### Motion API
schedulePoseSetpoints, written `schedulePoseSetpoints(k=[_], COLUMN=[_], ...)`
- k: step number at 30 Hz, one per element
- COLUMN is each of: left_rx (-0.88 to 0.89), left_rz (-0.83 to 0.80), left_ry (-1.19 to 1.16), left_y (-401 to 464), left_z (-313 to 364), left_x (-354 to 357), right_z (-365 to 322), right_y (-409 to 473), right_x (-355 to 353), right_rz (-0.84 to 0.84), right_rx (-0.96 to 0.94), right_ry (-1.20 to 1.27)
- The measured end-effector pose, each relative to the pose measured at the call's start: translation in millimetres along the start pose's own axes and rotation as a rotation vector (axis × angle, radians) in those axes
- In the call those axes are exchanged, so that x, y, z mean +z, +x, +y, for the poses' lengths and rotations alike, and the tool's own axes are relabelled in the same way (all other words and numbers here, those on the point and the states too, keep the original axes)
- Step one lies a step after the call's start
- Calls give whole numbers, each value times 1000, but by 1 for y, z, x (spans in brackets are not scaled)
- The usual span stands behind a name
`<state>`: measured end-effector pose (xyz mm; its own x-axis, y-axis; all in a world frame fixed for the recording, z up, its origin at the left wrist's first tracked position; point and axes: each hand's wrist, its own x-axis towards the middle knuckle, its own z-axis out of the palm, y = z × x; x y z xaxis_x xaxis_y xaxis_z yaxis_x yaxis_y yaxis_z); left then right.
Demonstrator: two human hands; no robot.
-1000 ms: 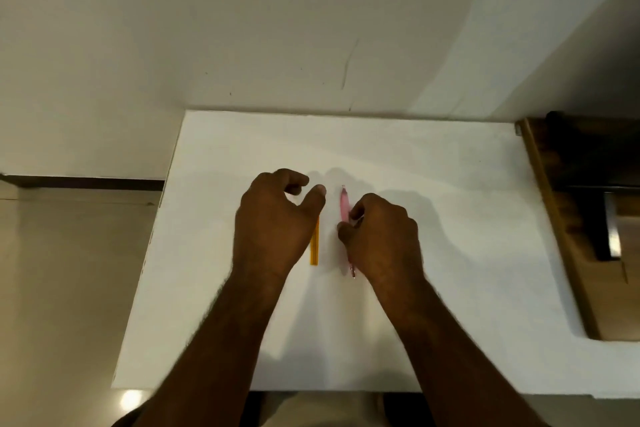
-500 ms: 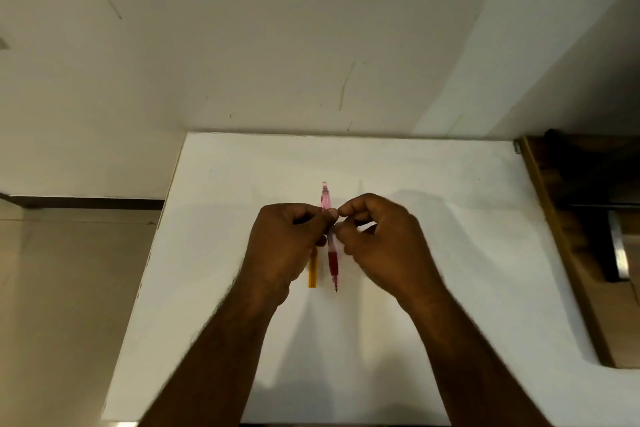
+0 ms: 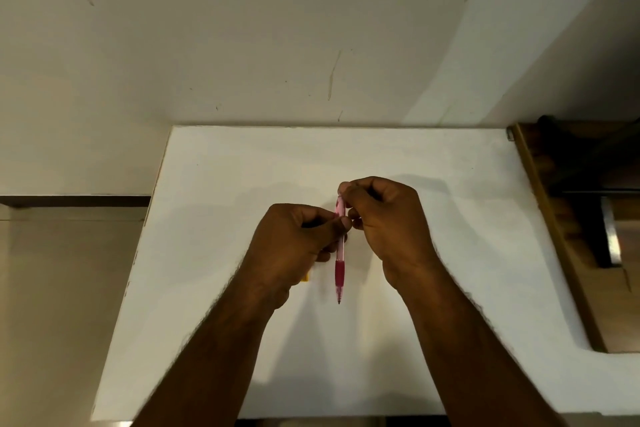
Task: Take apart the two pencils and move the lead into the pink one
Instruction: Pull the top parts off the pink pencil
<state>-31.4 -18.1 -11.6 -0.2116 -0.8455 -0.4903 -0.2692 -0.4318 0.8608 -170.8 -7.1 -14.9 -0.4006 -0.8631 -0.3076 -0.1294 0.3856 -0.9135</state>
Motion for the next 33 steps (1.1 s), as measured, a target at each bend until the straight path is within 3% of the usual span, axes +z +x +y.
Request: schedulePoseSetpoints(k=[6, 10, 18, 26, 33], left_rx=[-26, -9, -10, -11, -18], left_rz=[-74, -34, -1, 27, 28], left_ry=[-29, -23, -2, 2, 17], left_y=[-3, -1, 1, 3, 5], left_z=[2, 1, -2, -3, -5], left_x=[0, 0, -3, -6, -6], right_z=[-1, 7, 24, 30, 28], right_y=[5, 7, 7, 8, 11], right_x=[-9, -13, -6, -6, -12], right_rz=[106, 208, 160, 102, 95], right_rx=[30, -76, -228, -233, -189], right_ry=[206, -35, -511, -682, -639])
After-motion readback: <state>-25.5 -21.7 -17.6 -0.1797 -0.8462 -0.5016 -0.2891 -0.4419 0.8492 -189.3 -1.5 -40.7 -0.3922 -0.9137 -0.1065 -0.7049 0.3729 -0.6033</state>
